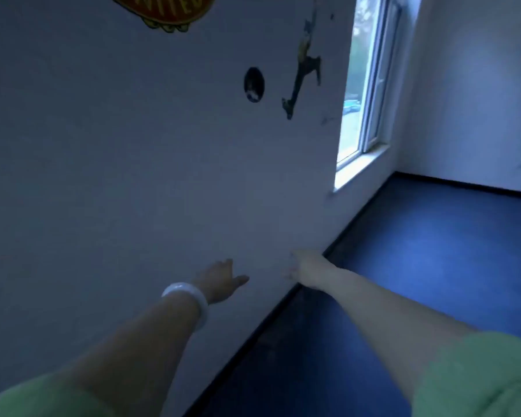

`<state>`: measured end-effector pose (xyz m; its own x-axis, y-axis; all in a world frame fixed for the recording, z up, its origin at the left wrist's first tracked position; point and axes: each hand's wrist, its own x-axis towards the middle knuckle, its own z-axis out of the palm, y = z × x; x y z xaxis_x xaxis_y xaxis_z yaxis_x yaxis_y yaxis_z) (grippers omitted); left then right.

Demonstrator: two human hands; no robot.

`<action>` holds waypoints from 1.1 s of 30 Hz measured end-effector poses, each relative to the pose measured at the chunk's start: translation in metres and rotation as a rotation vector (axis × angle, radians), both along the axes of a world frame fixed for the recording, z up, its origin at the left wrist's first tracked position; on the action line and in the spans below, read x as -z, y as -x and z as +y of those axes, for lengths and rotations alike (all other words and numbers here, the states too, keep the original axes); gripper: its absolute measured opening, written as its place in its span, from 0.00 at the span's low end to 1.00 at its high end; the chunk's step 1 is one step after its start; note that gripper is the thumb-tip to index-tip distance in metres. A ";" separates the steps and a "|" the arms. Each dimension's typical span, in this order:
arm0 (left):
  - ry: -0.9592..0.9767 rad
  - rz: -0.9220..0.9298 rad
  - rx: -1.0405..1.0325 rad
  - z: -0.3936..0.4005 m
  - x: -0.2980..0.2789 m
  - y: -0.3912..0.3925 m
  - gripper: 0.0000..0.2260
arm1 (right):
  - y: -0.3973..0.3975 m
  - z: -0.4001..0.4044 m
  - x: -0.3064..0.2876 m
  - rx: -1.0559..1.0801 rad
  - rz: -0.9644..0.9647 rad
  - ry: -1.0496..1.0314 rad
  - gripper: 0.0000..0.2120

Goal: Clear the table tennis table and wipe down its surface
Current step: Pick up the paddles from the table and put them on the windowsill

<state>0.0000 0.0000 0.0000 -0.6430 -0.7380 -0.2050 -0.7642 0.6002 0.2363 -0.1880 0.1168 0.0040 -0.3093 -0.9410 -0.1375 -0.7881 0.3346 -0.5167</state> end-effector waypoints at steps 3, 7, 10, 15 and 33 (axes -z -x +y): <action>-0.066 0.025 0.127 0.031 0.022 0.044 0.30 | 0.025 0.052 0.021 0.182 -0.001 -0.057 0.27; -0.145 0.001 0.299 0.090 0.049 0.114 0.29 | 0.066 0.135 0.046 0.429 0.008 -0.146 0.39; -0.132 -0.042 0.454 0.138 0.056 0.167 0.28 | 0.097 0.201 0.054 0.592 -0.016 -0.175 0.39; -0.135 -0.081 0.653 0.218 0.064 0.241 0.30 | 0.137 0.300 0.067 0.806 -0.058 -0.189 0.38; -0.133 -0.191 1.312 0.480 0.095 0.409 0.30 | 0.163 0.572 0.097 1.425 -0.328 -0.064 0.35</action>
<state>-0.4092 0.4796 -0.0950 -0.8110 0.4339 -0.3924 0.3306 0.8933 0.3046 -0.3510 0.6883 -0.0927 -0.9004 0.1382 -0.4125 0.3698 0.7426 -0.5584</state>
